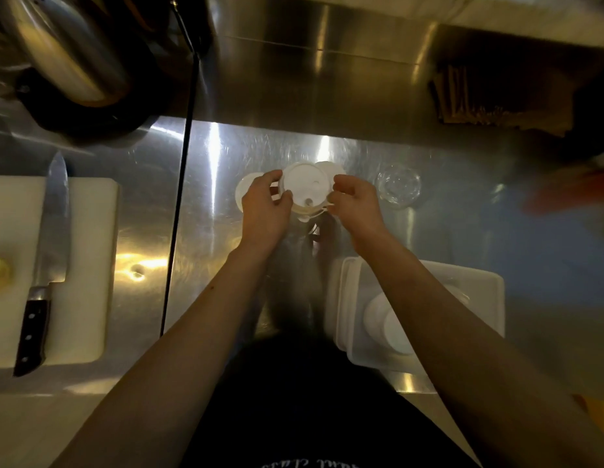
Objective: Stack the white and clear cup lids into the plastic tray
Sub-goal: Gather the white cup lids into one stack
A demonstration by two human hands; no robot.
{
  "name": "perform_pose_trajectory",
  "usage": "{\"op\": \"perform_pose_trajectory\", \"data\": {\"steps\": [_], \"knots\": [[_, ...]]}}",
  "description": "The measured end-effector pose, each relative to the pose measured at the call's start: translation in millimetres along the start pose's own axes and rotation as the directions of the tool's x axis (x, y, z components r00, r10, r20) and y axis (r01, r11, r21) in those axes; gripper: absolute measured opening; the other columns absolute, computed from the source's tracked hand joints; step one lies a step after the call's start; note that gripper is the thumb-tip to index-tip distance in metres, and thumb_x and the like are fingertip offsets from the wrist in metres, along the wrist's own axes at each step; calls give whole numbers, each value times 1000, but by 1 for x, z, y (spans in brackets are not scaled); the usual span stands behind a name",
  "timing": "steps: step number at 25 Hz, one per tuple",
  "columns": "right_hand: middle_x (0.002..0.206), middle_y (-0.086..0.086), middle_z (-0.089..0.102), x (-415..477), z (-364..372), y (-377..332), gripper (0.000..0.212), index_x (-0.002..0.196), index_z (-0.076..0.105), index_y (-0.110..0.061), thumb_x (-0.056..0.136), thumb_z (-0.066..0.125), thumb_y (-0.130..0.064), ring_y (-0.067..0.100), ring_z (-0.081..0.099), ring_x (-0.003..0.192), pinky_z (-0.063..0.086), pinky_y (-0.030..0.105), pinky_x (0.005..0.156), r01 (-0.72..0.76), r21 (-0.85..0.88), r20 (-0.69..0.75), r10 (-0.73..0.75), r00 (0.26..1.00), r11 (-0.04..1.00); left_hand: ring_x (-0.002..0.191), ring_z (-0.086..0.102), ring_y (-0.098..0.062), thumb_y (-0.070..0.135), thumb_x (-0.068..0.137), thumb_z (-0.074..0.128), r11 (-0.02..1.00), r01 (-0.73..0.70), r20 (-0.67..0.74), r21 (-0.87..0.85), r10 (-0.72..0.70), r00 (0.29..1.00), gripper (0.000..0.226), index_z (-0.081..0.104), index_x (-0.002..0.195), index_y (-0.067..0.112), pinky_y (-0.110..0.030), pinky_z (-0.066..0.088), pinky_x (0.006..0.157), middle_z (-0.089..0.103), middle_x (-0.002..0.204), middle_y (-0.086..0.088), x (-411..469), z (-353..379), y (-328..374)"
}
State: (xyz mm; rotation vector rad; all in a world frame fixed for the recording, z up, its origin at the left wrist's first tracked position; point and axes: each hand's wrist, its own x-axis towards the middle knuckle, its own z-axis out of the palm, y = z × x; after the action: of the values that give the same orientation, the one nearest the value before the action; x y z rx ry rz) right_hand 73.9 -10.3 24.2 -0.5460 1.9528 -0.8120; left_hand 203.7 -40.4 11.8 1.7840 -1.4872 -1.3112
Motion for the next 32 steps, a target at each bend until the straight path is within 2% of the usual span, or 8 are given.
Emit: {"op": "perform_pose_trajectory", "data": {"steps": [3, 9, 12, 15, 17, 24, 27, 32], "knots": [[119, 15, 67, 14, -11, 11, 54, 121, 63, -8, 68, 60, -16, 28, 66, 108, 56, 48, 95, -8, 13, -21, 8, 1000, 1000, 121, 58, -22, 18, 92, 60, 1000, -5, 36, 13, 5, 999, 39, 53, 131, 15, -37, 45, 105, 59, 136, -5, 5, 13, 3], [124, 8, 63, 30, -24, 6, 46, 129, 58, -8, 83, 62, -9, 21, 61, 113, 49, 34, 97, 13, -43, -44, -14, 999, 999, 119, 59, -22, 19, 92, 61, 998, -7, 52, 57, 4, 999, 38, 54, 129, 17, -38, 44, 105, 60, 133, -4, 18, 34, 6], [123, 9, 63, 40, -24, 8, 46, 129, 59, -8, 83, 64, -9, 22, 61, 112, 50, 36, 100, 14, -50, -44, -16, 999, 999, 120, 59, -23, 19, 92, 60, 998, -12, 52, 65, 9, 999, 37, 54, 129, 17, -43, 45, 107, 61, 133, -4, 27, 40, 6], [117, 9, 64, 48, -22, 11, 42, 125, 60, -8, 83, 63, -6, 26, 64, 109, 53, 42, 97, 14, -63, -38, -16, 999, 998, 121, 57, -23, 19, 93, 58, 995, -23, 68, 99, 17, 998, 37, 54, 130, 15, -40, 43, 107, 60, 134, -5, 32, 45, 3], [121, 10, 62, 52, -21, 13, 44, 127, 58, -10, 83, 64, -7, 27, 64, 107, 56, 45, 94, 17, -76, -27, -19, 999, 997, 121, 57, -23, 19, 93, 58, 993, -32, 64, 115, 25, 998, 38, 53, 130, 14, -38, 44, 106, 59, 133, -6, 35, 50, 0], [125, 11, 62, 63, -18, 20, 42, 127, 55, -13, 86, 63, -10, 21, 61, 105, 55, 42, 95, 43, -133, 4, -42, 999, 990, 124, 54, -22, 16, 95, 52, 984, -46, 71, 172, 34, 997, 38, 52, 133, 11, -28, 40, 104, 58, 134, -8, 42, 54, -7], [125, 10, 63, 67, -17, 23, 39, 125, 55, -12, 87, 63, -9, 21, 62, 107, 54, 35, 93, 55, -143, -2, -56, 998, 988, 126, 53, -23, 16, 96, 50, 981, -58, 90, 187, 42, 995, 38, 51, 134, 10, -22, 35, 101, 58, 135, -9, 46, 56, -8], [122, 11, 64, 73, -18, 26, 36, 122, 54, -11, 87, 63, -8, 17, 61, 98, 49, 19, 74, 82, -165, -8, -84, 996, 983, 127, 51, -20, 18, 98, 48, 983, -64, 103, 174, 46, 994, 39, 49, 136, 13, -15, 30, 96, 55, 138, -6, 51, 60, -11]]}}
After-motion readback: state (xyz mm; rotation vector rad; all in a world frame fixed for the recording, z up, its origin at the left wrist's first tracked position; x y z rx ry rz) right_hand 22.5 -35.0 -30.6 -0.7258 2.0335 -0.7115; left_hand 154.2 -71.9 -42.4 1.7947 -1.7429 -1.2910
